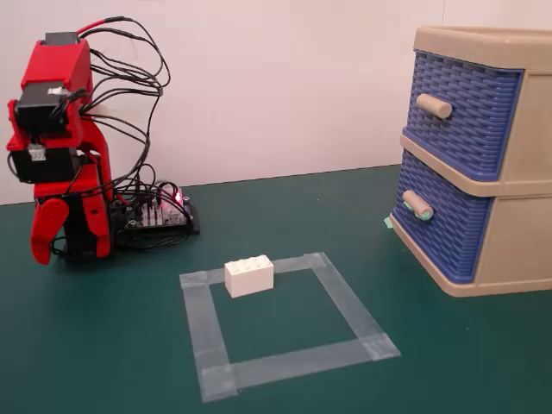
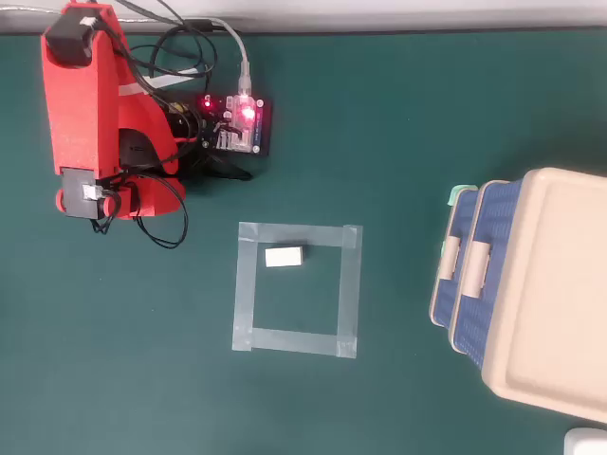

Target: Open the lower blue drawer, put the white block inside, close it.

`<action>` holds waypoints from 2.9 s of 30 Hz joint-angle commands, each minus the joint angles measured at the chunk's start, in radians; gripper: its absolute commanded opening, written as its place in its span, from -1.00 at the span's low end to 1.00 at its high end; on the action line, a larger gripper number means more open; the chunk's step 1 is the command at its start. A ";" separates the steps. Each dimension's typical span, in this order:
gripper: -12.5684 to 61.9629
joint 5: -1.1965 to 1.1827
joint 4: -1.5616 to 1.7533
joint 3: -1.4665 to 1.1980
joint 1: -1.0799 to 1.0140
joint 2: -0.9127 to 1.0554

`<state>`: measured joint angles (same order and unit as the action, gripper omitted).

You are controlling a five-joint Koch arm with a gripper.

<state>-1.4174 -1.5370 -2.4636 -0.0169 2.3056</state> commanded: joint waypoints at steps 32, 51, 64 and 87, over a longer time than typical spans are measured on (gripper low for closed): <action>0.25 -1.448 0.623 0.690 1.282 -0.325; 0.20 -1.546 2.470 0.436 1.450 -1.124; 0.10 -1.555 2.468 0.801 1.428 -1.405; -0.87 -1.559 2.092 0.974 1.394 -1.408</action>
<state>-2.9406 0.5660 -1.5417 1.3714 0.8744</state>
